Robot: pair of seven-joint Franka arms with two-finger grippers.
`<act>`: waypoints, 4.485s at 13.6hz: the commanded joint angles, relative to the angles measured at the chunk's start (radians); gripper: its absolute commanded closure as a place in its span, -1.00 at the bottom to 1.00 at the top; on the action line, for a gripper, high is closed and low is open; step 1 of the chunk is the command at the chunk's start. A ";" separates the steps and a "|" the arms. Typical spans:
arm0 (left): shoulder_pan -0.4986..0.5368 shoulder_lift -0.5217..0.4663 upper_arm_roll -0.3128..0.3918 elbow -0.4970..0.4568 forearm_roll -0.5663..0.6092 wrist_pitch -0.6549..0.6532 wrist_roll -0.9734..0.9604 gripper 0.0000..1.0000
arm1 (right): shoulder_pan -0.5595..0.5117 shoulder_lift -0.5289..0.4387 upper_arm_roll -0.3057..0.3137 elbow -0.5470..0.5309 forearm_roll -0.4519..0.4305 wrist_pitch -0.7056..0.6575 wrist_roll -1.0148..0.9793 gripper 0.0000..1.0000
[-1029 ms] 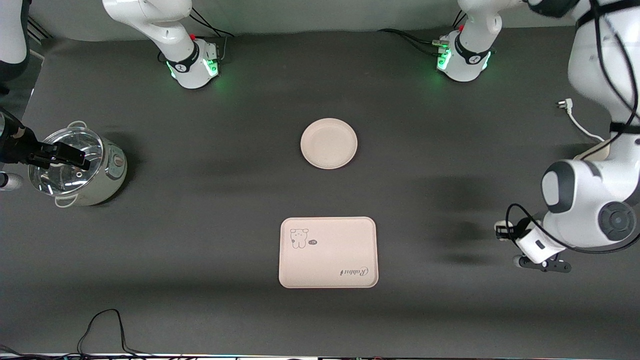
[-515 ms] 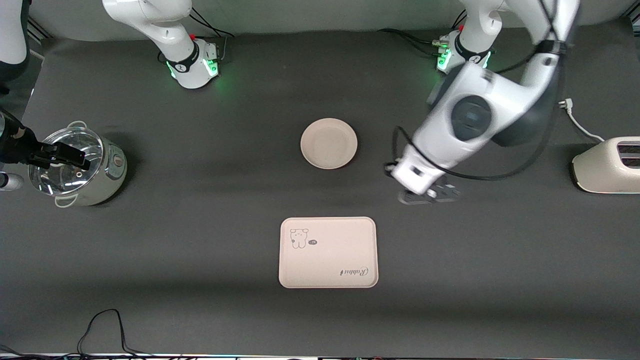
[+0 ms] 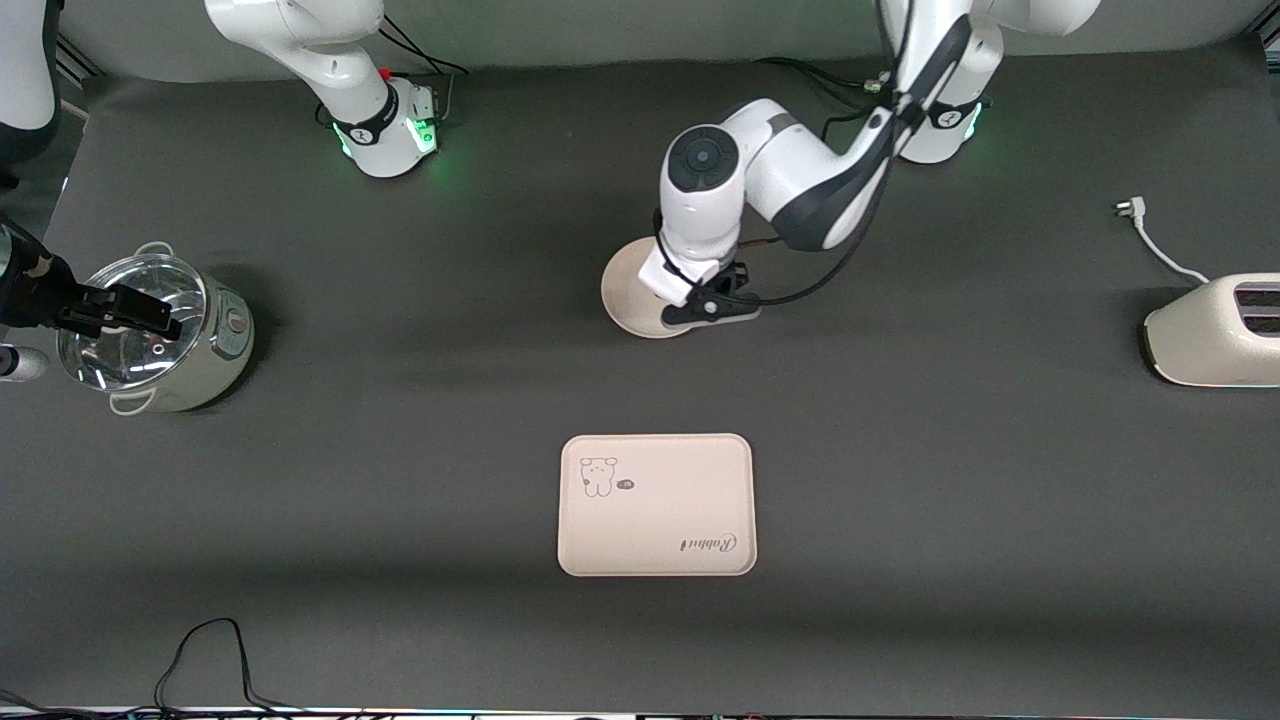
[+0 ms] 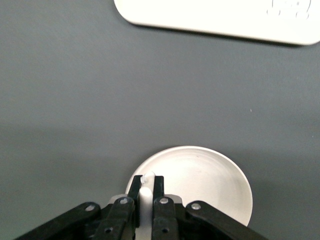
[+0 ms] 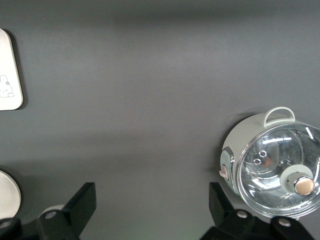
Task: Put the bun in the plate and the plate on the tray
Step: 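Lift the bun with the left gripper and carry it over the plate, then lower the bun onto the plate and open the left gripper, then raise the left gripper away while the right gripper reaches the plate, then lower the right gripper to the plate rim and close on it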
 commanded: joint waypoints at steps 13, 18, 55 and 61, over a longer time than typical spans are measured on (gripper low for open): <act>-0.113 0.180 0.028 -0.007 0.130 0.142 -0.182 -1.00 | -0.002 -0.008 0.003 -0.005 -0.017 -0.009 -0.003 -1.00; -0.084 0.139 0.029 0.017 0.136 0.085 -0.126 -1.00 | -0.002 -0.006 0.003 -0.005 -0.017 -0.009 -0.003 -1.00; 0.792 -0.287 0.045 0.297 -0.105 -0.610 1.062 -1.00 | 0.872 0.211 0.069 -0.758 0.287 1.333 0.559 -1.00; 0.786 -0.272 0.045 0.303 -0.108 -0.596 1.044 -1.00 | 0.858 0.274 0.076 -0.833 0.300 1.441 0.505 -1.00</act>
